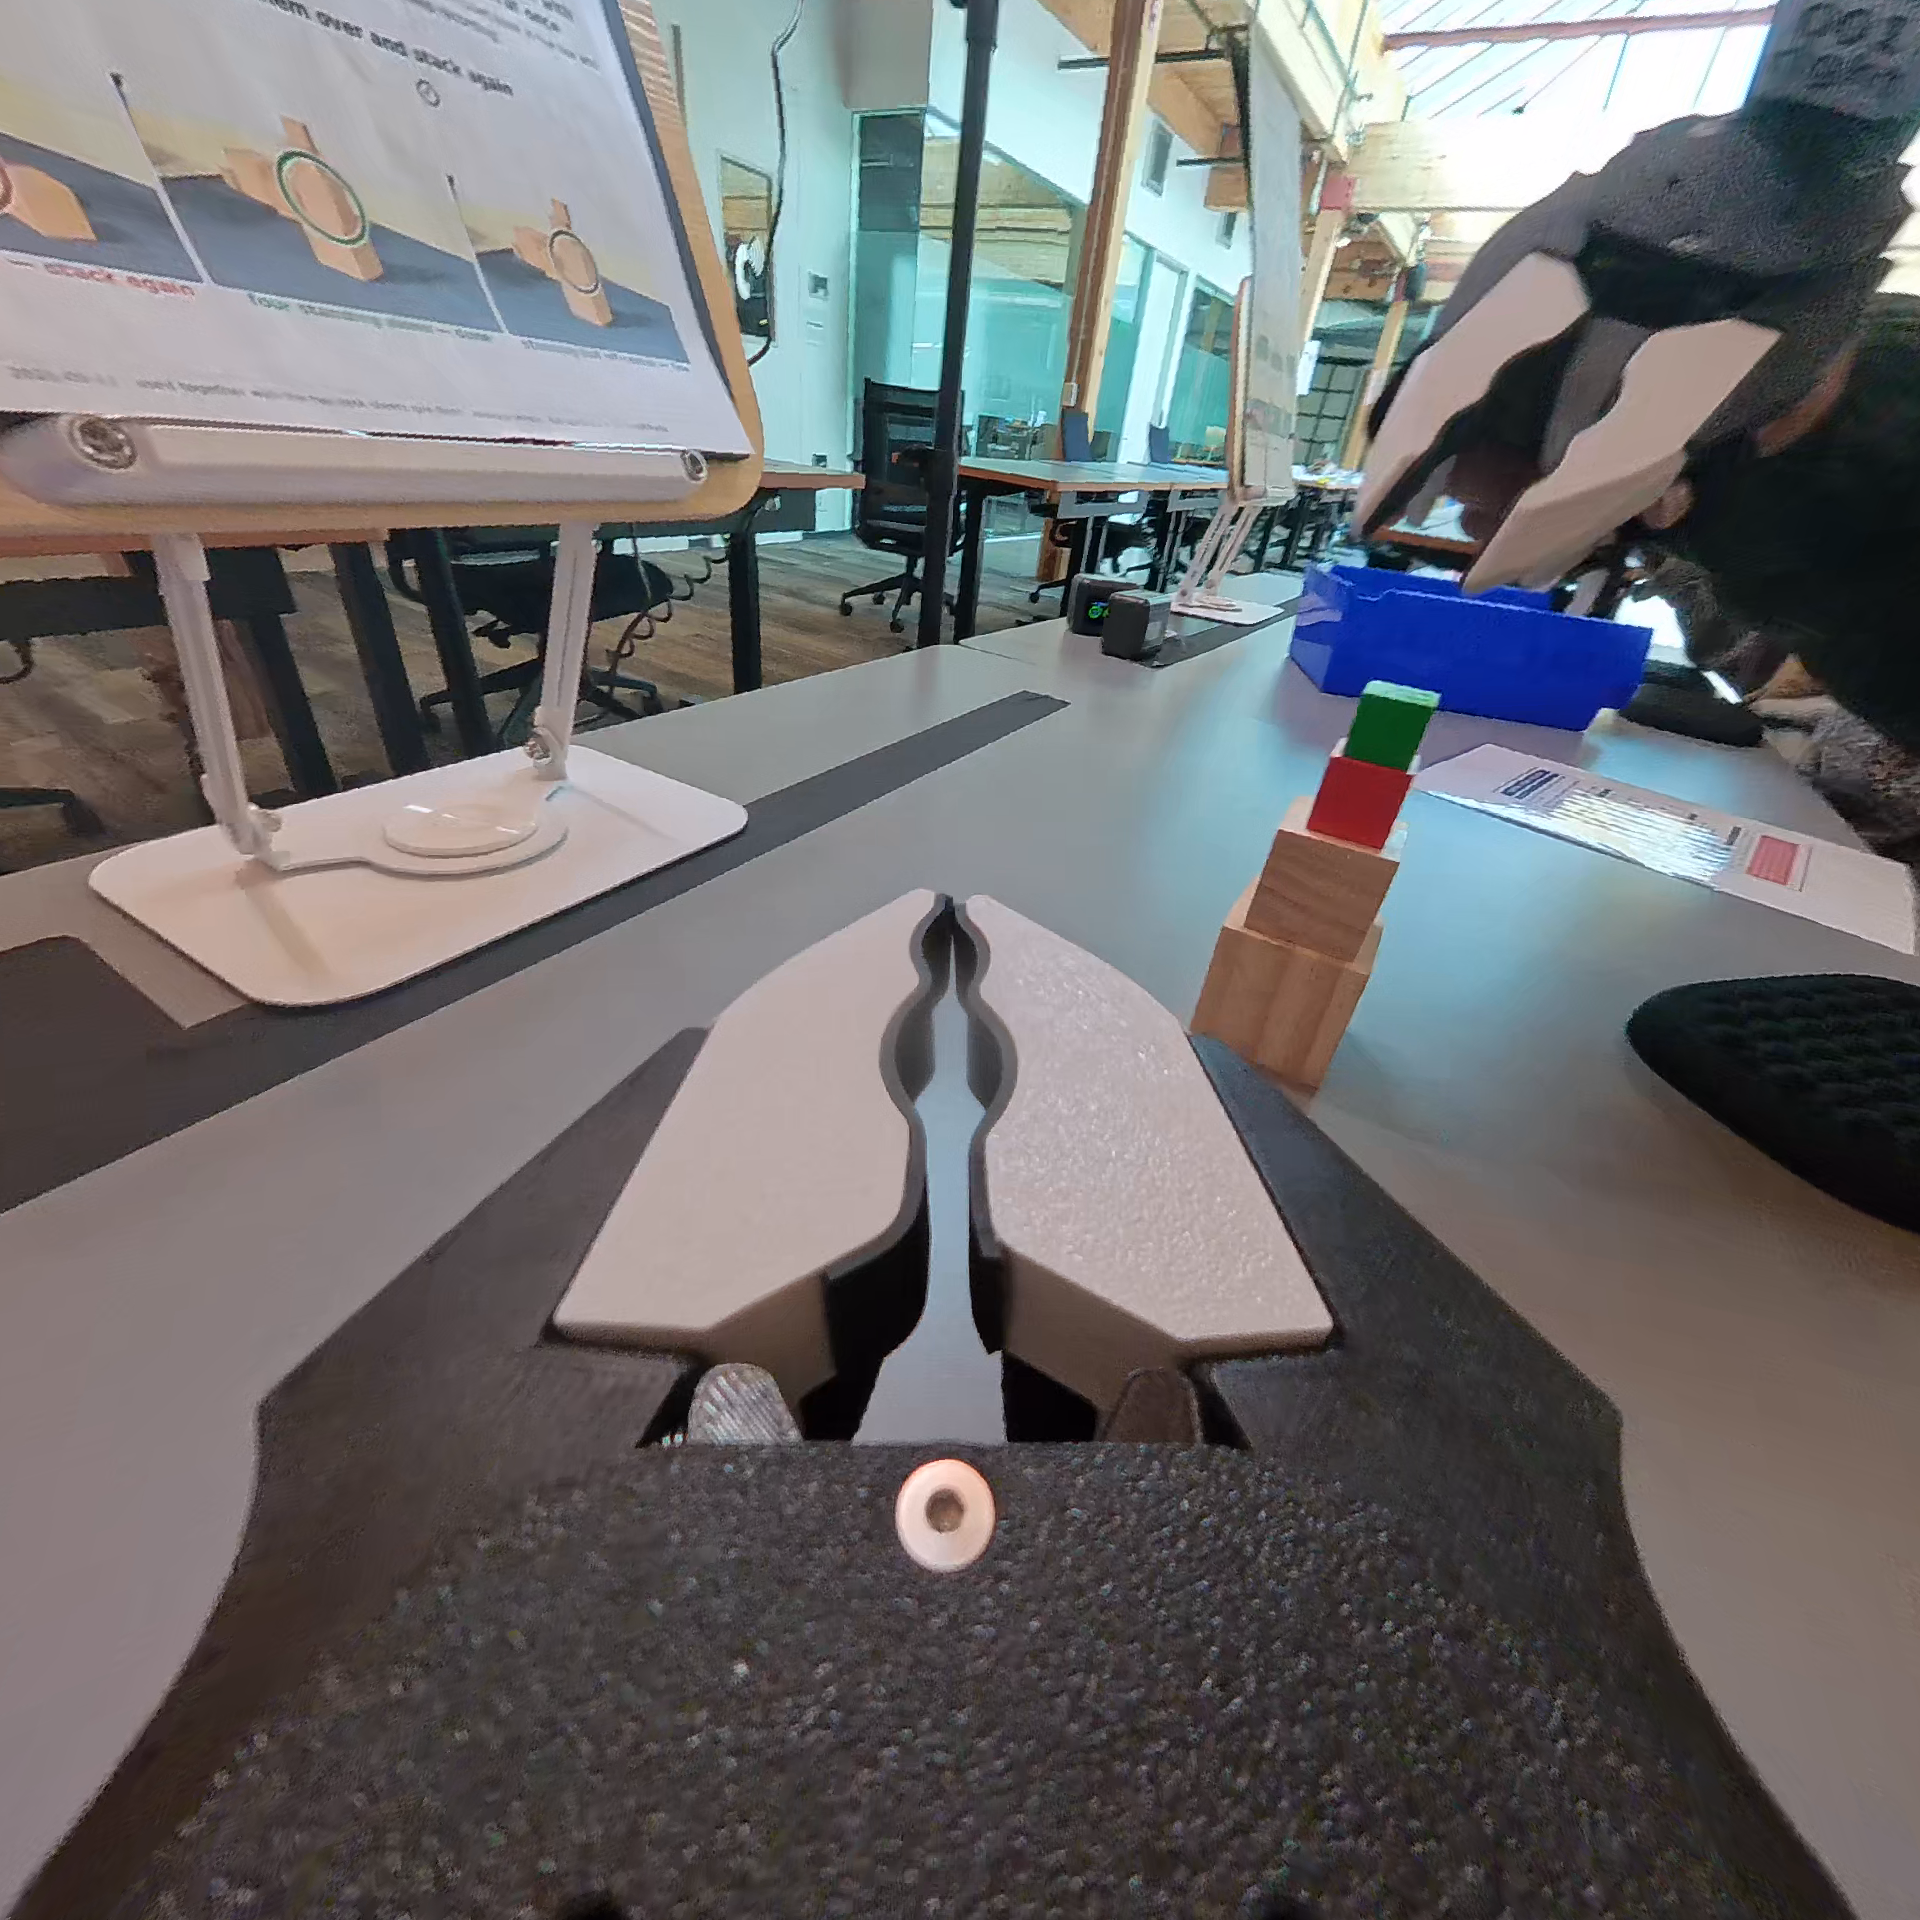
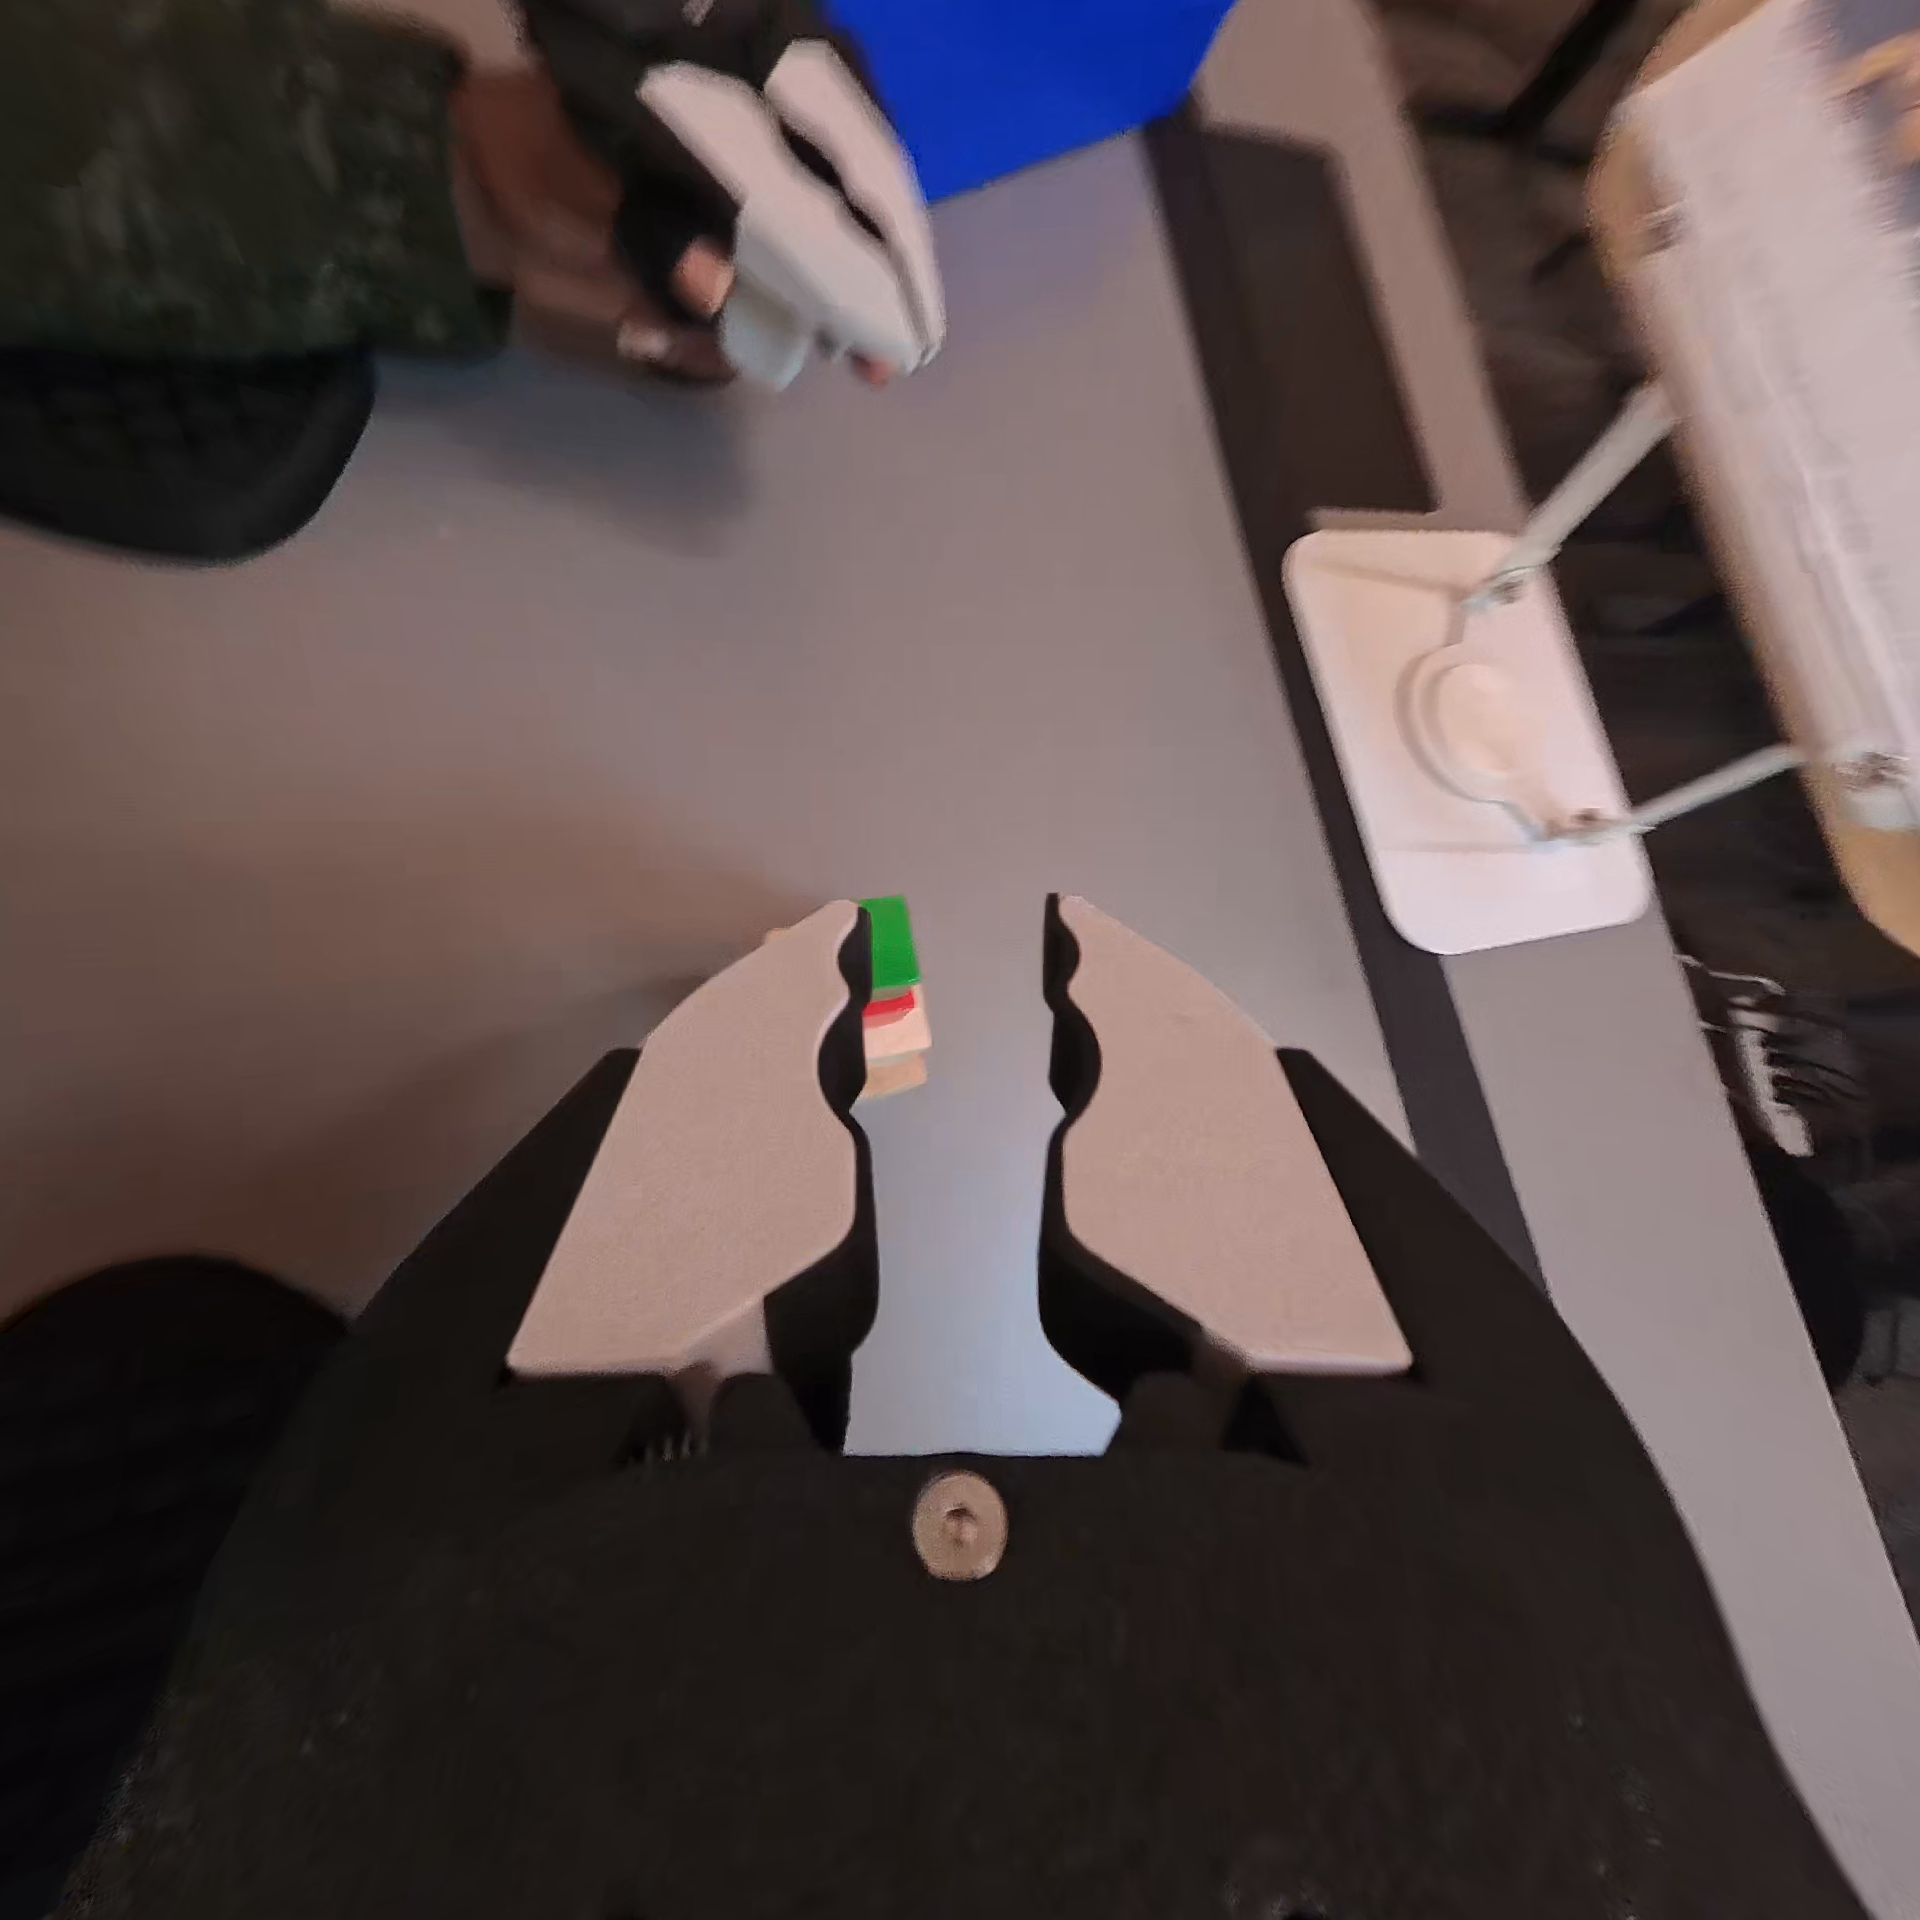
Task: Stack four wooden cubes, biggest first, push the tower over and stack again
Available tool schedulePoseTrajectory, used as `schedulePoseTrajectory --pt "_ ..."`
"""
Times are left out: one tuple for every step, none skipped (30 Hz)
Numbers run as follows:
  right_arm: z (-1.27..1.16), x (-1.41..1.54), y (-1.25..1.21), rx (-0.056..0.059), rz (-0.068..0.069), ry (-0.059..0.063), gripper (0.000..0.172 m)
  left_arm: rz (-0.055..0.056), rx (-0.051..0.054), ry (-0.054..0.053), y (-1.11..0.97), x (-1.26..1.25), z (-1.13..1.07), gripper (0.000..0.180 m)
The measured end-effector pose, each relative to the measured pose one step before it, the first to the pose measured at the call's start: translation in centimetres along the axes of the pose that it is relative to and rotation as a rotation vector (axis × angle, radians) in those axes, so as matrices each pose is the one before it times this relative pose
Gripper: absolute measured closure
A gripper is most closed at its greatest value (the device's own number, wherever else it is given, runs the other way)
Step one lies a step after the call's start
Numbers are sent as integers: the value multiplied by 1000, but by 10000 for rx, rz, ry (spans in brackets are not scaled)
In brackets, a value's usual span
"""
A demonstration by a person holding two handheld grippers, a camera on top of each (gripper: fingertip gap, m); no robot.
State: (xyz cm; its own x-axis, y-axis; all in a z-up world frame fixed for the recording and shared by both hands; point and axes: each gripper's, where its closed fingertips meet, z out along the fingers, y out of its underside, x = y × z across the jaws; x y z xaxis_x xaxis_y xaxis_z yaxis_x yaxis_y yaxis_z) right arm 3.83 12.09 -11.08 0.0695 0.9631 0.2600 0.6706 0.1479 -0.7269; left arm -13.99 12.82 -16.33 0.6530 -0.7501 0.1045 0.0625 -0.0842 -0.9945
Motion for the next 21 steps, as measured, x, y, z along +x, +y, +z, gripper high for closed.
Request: schedulePoseTrajectory --pt "-539 540 71 347 292 642 147 29 -131 -198 176 -295 36 180" --pt "-511 439 237 329 277 587 152 27 -115 -179 157 -245 43 180" --pt "-486 392 337 332 303 584 163 15 -37 -96 38 -114 23 180" --pt "-449 373 545 232 305 558 171 2 18 -29 -31 -3 21 180" --pt "-381 284 701 157 307 514 171 -2 6 -34 -16 -14 19 180" --pt "-349 293 739 147 369 513 171 10 -36 -74 48 -75 17 180" --pt "-303 259 766 152 438 491 171 25 -45 -114 90 -135 18 180" --pt "-246 242 797 143 460 494 171 21 -27 -118 58 -134 -12 180" --pt "-203 254 885 84 391 547 171 4 0 -103 3 -116 -36 180" --pt "-152 307 956 27 298 625 171 -10 44 -118 -82 -139 -49 180" --pt "-119 235 919 42 272 621 171 -20 80 -118 -160 -160 -66 180" --pt "-25 -54 911 28 276 456 171 -32 87 -124 -170 -168 -68 180" --pt "101 -291 1051 -114 222 289 171 -32 81 -170 -136 -253 -76 180" --pt "271 -311 1169 -262 97 233 171 -18 55 -213 -64 -324 -79 180" --pt "443 -312 1088 -307 -5 171 171 -2 25 -235 -6 -373 -78 180" --pt "560 -349 861 -289 4 68 171 -4 7 -224 6 -371 -74 180" --pt "615 -366 560 -228 64 -19 171 -14 13 -193 -3 -327 -80 180" --pt "637 -394 278 -165 94 -71 171 -8 31 -153 -24 -269 -82 180" --pt "631 -558 28 -112 93 -156 171 -10 30 -106 -33 -205 -67 180" --pt "598 -832 -254 -3 53 -268 171 -18 21 -76 -33 -162 -50 180" --pt "535 -1004 -502 97 -58 -268 171 -8 25 -68 -57 -142 -36 180"
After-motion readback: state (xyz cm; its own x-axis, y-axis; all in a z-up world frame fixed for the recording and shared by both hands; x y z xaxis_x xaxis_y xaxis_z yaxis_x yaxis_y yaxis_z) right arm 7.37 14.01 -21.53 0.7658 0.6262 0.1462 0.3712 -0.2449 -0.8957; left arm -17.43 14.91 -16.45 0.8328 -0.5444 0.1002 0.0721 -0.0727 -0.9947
